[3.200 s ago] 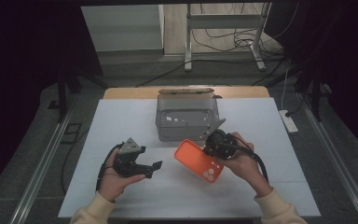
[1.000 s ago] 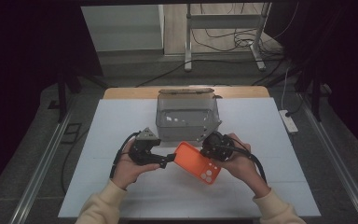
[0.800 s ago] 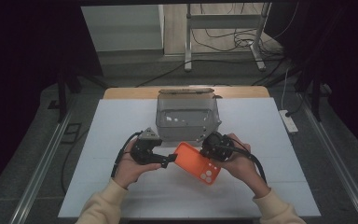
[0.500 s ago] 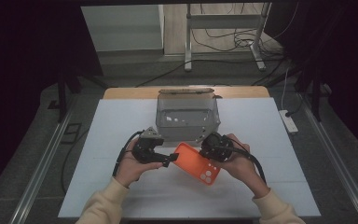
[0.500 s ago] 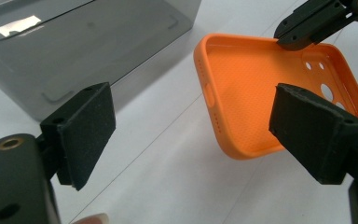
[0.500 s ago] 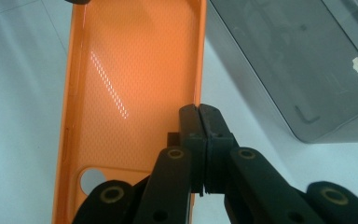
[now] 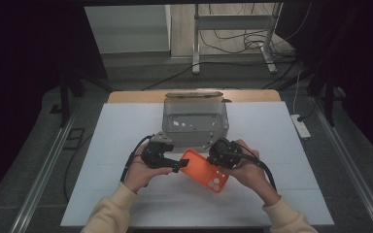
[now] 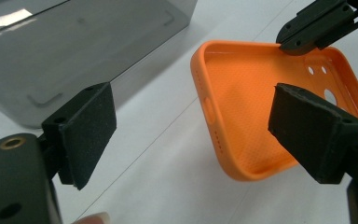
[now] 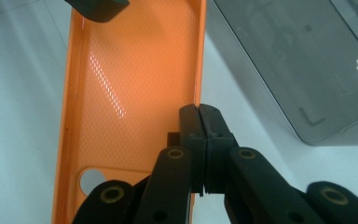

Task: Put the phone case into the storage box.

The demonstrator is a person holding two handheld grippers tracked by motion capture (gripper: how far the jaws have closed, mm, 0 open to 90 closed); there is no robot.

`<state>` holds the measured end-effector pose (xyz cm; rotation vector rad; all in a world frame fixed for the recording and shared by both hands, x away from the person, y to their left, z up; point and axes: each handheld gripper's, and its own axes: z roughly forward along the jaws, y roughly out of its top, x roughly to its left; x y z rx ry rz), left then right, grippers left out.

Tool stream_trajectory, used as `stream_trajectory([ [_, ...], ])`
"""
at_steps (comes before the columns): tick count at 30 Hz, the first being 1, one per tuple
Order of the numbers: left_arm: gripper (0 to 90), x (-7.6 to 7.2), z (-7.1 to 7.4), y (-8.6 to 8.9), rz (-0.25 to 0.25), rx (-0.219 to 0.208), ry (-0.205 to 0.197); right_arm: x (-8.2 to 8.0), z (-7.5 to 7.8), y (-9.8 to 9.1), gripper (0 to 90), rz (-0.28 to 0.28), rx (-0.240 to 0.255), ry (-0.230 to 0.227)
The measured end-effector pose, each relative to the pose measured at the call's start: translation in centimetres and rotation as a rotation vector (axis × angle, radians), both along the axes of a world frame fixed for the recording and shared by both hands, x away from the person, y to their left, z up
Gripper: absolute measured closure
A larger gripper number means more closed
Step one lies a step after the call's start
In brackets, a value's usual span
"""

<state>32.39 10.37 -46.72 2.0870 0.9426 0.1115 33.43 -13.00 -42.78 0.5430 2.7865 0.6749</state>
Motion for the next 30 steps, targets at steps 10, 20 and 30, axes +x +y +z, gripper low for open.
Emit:
stream_trajectory([
  [10,17.0,0.5,-0.4,-0.7,-0.012,0.014,0.019,-0.1,0.0,0.1,89.0,0.004,-0.002,-0.005],
  [20,26.4,0.5,-0.6,-1.0,-0.048,0.0,0.042,-0.2,0.0,0.2,89.0,0.01,0.0,-0.013],
  [30,47.1,0.3,-0.4,-0.9,-0.091,-0.029,0.047,-0.3,0.1,0.2,88.9,0.021,0.007,-0.028],
])
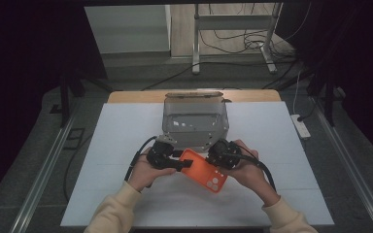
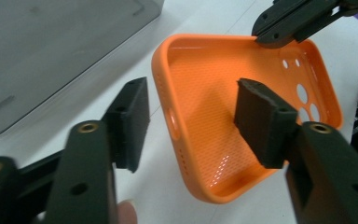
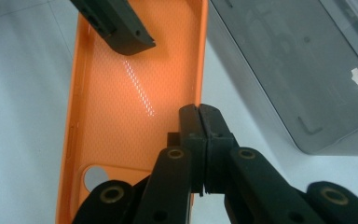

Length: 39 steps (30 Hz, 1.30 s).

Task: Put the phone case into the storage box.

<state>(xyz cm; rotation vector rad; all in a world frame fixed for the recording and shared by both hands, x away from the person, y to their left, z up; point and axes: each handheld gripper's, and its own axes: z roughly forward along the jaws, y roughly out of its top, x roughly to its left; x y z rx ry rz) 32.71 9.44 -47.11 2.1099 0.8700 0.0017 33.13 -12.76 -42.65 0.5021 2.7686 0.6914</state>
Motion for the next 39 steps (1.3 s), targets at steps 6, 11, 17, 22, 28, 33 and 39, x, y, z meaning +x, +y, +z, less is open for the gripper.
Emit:
stream_trajectory([
  [6,55.7,0.0,0.2,0.3,-0.003,-0.022,0.009,-0.1,0.2,-0.1,88.8,0.005,0.007,-0.014],
  [11,64.5,0.1,0.3,0.8,0.01,-0.053,0.017,-0.2,0.2,0.0,88.4,0.015,0.004,-0.017],
  [17,72.9,0.1,0.5,1.2,0.014,-0.081,0.019,-0.2,0.2,0.0,87.8,0.015,-0.004,-0.023],
  [22,79.1,-0.1,0.9,1.6,0.016,-0.141,0.006,-0.2,0.3,0.0,87.5,0.023,-0.004,-0.042],
  [28,80.4,-0.5,1.5,1.8,0.015,-0.149,-0.033,-0.3,0.6,-0.2,87.6,0.018,0.02,-0.043],
  [33,80.6,-0.6,1.7,2.0,0.016,-0.158,-0.048,-0.1,0.7,-0.4,86.5,0.024,0.049,-0.038],
  [39,80.6,-0.8,2.1,2.1,0.012,-0.179,-0.068,0.4,1.1,-1.3,68.9,0.019,0.159,-0.01],
])
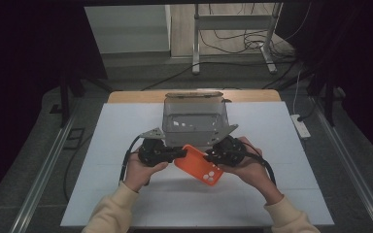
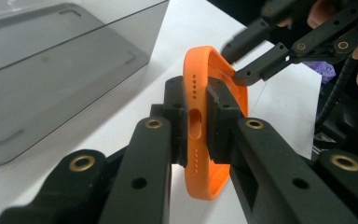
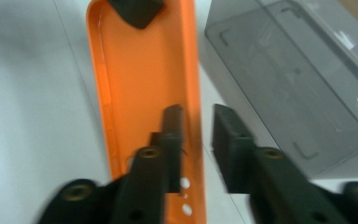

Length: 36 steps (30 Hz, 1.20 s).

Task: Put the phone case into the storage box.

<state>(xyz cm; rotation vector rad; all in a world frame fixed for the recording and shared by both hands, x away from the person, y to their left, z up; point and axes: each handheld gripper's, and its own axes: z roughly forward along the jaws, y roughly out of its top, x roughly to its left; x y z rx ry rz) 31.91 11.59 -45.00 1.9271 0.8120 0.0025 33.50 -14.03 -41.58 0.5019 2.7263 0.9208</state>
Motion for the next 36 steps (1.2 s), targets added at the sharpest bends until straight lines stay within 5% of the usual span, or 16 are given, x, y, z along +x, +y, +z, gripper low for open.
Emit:
stream_trajectory([
  [7,80.6,-0.2,0.3,0.1,0.001,0.015,-0.032,0.8,0.3,-1.4,45.0,-0.012,0.153,0.038],
  [19,80.6,-0.2,0.3,0.5,0.011,0.015,-0.038,1.8,0.0,-3.1,36.3,-0.034,0.284,0.11],
  [36,80.6,-0.3,0.4,0.6,0.016,0.016,-0.05,2.2,-0.9,-3.1,32.4,-0.021,0.296,0.169],
])
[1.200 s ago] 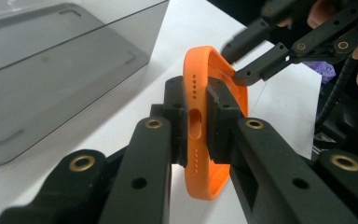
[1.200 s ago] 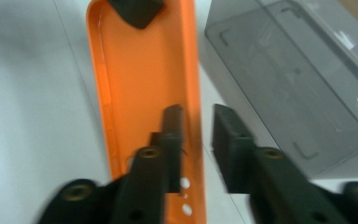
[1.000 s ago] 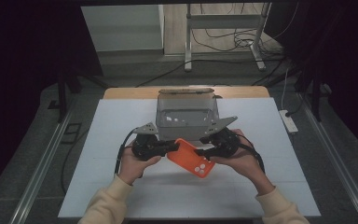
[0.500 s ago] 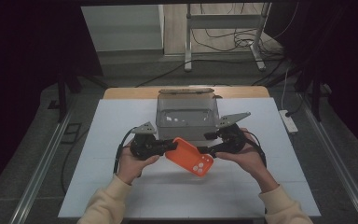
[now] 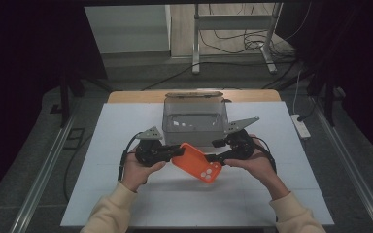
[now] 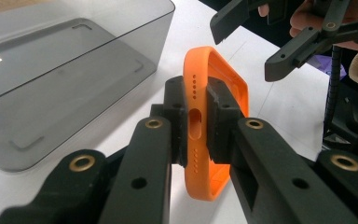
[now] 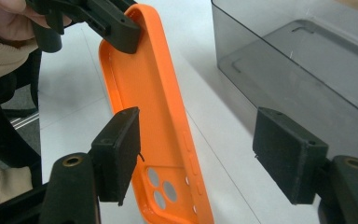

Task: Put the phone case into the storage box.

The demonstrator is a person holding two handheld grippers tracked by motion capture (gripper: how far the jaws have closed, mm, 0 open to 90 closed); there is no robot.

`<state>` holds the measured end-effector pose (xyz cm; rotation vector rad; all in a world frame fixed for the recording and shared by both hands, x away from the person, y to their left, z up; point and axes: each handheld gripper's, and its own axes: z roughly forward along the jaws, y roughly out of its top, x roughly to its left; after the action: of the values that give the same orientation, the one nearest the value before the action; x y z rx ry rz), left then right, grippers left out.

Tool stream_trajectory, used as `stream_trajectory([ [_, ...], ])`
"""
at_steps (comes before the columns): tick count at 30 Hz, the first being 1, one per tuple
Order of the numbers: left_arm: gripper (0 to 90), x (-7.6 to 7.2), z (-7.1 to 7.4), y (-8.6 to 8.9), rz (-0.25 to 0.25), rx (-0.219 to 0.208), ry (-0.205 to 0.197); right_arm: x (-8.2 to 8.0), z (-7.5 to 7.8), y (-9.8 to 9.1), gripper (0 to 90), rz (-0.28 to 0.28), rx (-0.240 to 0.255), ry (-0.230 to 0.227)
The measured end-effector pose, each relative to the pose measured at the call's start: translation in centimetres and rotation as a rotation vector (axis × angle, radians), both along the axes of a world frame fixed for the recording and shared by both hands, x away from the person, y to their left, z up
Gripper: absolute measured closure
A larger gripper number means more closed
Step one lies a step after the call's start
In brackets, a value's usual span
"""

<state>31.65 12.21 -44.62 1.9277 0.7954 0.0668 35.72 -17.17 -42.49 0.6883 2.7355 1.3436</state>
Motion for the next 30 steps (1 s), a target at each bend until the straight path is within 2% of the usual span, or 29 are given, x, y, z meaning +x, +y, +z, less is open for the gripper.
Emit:
stream_trajectory([
  [18,80.5,0.0,0.0,0.0,-0.008,-0.014,0.004,0.1,-0.6,0.3,32.8,0.009,-0.006,0.024],
  [30,80.6,-0.1,0.1,0.0,-0.013,-0.021,-0.004,0.3,-1.3,0.6,36.7,0.023,-0.002,0.055],
])
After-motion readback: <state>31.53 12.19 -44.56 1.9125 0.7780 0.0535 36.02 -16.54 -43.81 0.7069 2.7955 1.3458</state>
